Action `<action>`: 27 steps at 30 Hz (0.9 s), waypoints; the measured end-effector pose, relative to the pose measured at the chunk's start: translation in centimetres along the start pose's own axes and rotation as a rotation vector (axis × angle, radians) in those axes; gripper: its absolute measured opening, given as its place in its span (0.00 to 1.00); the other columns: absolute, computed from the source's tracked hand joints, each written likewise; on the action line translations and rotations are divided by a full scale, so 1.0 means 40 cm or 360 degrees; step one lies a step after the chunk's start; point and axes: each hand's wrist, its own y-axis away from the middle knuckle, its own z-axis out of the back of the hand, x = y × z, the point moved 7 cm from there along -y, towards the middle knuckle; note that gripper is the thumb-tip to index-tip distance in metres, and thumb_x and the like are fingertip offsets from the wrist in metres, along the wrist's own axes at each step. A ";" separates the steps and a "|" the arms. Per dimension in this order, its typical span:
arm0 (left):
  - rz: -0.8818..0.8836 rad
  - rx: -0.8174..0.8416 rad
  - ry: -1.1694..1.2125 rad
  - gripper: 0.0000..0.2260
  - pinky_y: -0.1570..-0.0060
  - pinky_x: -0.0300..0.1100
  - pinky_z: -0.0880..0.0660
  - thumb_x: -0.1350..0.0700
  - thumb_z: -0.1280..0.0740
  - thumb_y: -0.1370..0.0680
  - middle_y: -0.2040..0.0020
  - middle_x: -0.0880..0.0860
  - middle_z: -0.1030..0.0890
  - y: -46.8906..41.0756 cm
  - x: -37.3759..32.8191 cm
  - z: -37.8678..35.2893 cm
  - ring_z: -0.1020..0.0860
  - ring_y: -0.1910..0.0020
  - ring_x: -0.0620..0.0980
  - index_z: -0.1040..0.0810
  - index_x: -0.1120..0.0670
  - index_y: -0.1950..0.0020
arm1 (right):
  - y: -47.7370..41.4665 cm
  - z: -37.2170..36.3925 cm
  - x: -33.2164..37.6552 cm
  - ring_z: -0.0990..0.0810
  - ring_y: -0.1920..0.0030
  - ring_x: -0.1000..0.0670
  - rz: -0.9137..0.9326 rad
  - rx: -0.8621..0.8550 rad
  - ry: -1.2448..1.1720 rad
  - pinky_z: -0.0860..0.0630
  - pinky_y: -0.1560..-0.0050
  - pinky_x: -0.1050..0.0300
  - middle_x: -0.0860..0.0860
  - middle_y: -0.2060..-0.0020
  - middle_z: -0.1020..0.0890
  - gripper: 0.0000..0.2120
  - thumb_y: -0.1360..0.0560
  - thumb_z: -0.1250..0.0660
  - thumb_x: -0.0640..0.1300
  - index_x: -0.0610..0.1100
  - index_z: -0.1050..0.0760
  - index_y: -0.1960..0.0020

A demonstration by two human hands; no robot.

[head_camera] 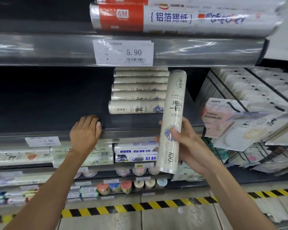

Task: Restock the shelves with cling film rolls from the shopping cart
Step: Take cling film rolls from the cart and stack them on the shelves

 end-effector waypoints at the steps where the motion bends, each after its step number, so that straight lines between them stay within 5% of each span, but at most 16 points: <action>1: 0.0007 0.0008 -0.0005 0.20 0.65 0.48 0.26 0.54 0.50 0.18 0.53 0.59 0.18 -0.001 0.000 -0.001 0.22 0.58 0.59 0.21 0.62 0.52 | 0.003 -0.002 0.001 0.19 0.46 0.41 -0.0032 -0.0019 0.0030 0.22 0.47 0.42 0.45 0.40 0.21 0.27 0.29 0.30 0.43 0.51 0.34 0.32; 6: -0.0013 -0.0010 0.0009 0.19 0.64 0.48 0.25 0.54 0.49 0.18 0.52 0.58 0.19 -0.006 0.000 0.005 0.21 0.58 0.59 0.21 0.62 0.52 | 0.009 0.004 0.009 0.17 0.57 0.49 -0.0180 -0.0208 0.0330 0.21 0.60 0.56 0.49 0.55 0.17 0.30 0.34 0.24 0.42 0.52 0.30 0.35; 9: -0.0061 -0.0072 -0.0001 0.19 0.64 0.47 0.25 0.54 0.49 0.18 0.53 0.57 0.18 -0.008 -0.002 0.004 0.21 0.59 0.59 0.20 0.61 0.53 | -0.018 0.024 0.051 0.18 0.54 0.54 -0.0159 -0.0296 0.0903 0.22 0.59 0.62 0.52 0.49 0.19 0.39 0.39 0.21 0.35 0.51 0.34 0.35; 13: -0.0136 -0.0177 -0.0037 0.20 0.65 0.46 0.25 0.55 0.49 0.18 0.54 0.57 0.17 -0.006 -0.001 -0.005 0.20 0.59 0.58 0.19 0.61 0.53 | -0.104 0.032 0.194 0.19 0.51 0.52 0.0131 -0.0369 0.1612 0.23 0.49 0.58 0.53 0.49 0.20 0.30 0.39 0.21 0.37 0.49 0.29 0.42; 18: -0.0181 -0.0330 -0.0057 0.20 0.62 0.44 0.28 0.56 0.48 0.18 0.55 0.57 0.17 0.003 0.000 -0.008 0.19 0.59 0.58 0.18 0.61 0.55 | -0.289 -0.006 0.349 0.26 0.41 0.50 0.0453 -0.0395 0.2439 0.35 0.51 0.66 0.51 0.40 0.24 0.35 0.34 0.23 0.48 0.46 0.31 0.31; 23: -0.0229 -0.0442 -0.0041 0.21 0.62 0.44 0.26 0.56 0.49 0.18 0.56 0.56 0.16 0.008 0.008 -0.013 0.18 0.59 0.56 0.17 0.61 0.56 | -0.488 0.059 0.401 0.29 0.50 0.51 0.0374 -0.0536 0.2452 0.35 0.59 0.62 0.49 0.49 0.27 0.26 0.30 0.26 0.52 0.42 0.28 0.37; 27: -0.0258 -0.0484 -0.0063 0.22 0.59 0.41 0.30 0.56 0.49 0.18 0.57 0.55 0.16 0.013 0.002 -0.013 0.18 0.60 0.55 0.17 0.61 0.57 | -0.609 0.081 0.428 0.25 0.40 0.45 0.0611 -0.0581 0.2610 0.29 0.39 0.54 0.44 0.40 0.22 0.35 0.37 0.22 0.53 0.46 0.28 0.33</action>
